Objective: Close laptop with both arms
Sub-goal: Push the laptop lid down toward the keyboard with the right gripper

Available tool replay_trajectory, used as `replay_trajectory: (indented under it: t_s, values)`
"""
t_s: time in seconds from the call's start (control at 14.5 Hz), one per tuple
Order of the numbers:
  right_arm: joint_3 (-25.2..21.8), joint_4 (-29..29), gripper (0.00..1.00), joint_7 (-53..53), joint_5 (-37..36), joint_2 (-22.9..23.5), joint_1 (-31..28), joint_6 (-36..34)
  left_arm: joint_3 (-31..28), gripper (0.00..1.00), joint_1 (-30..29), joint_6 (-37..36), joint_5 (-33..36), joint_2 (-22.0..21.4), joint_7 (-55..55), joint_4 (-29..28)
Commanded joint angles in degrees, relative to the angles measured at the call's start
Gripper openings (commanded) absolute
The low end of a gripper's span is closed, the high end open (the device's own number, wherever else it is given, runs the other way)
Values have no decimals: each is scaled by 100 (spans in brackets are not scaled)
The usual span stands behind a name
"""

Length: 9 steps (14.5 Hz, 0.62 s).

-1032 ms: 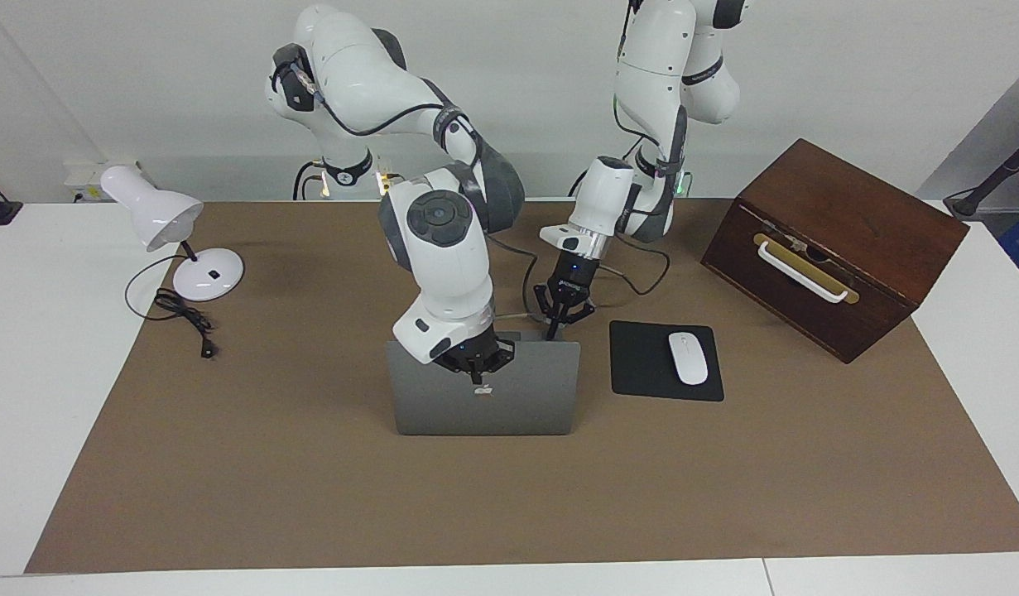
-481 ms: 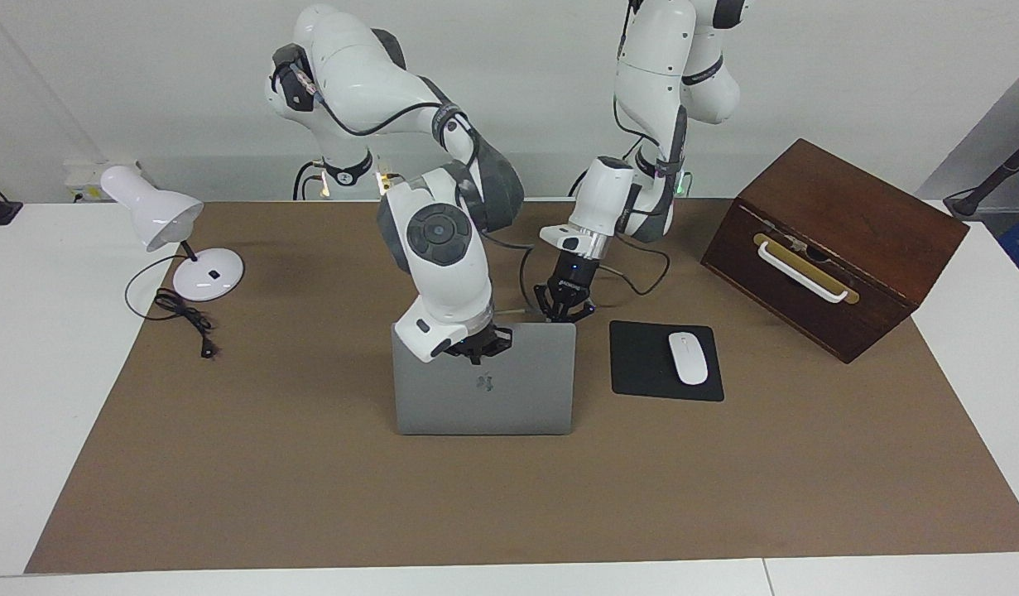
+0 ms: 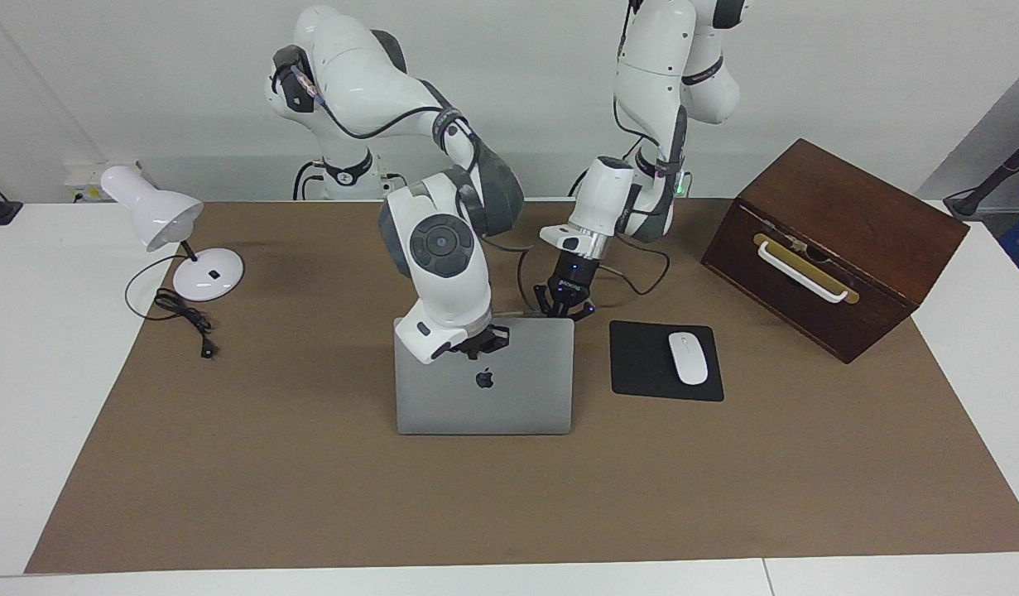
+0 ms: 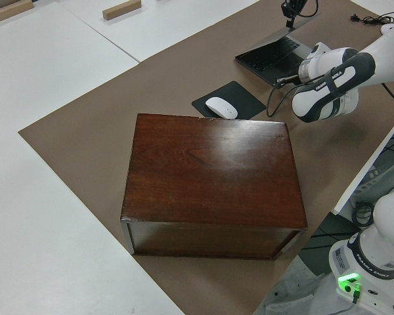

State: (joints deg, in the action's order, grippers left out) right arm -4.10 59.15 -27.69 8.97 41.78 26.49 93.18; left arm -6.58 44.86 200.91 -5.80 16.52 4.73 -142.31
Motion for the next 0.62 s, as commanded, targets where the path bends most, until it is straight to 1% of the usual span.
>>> replay_trajectory:
  t_s: [0.0, 0.55]
  values:
    - [24, 105, 0, 133, 262, 85, -73, -63, -116, 0, 58, -25, -44, 695, -51, 160]
    - [24, 474, 0, 89, 491, 146, -82, -81, -116, 0, 58, -25, -44, 712, -78, 160]
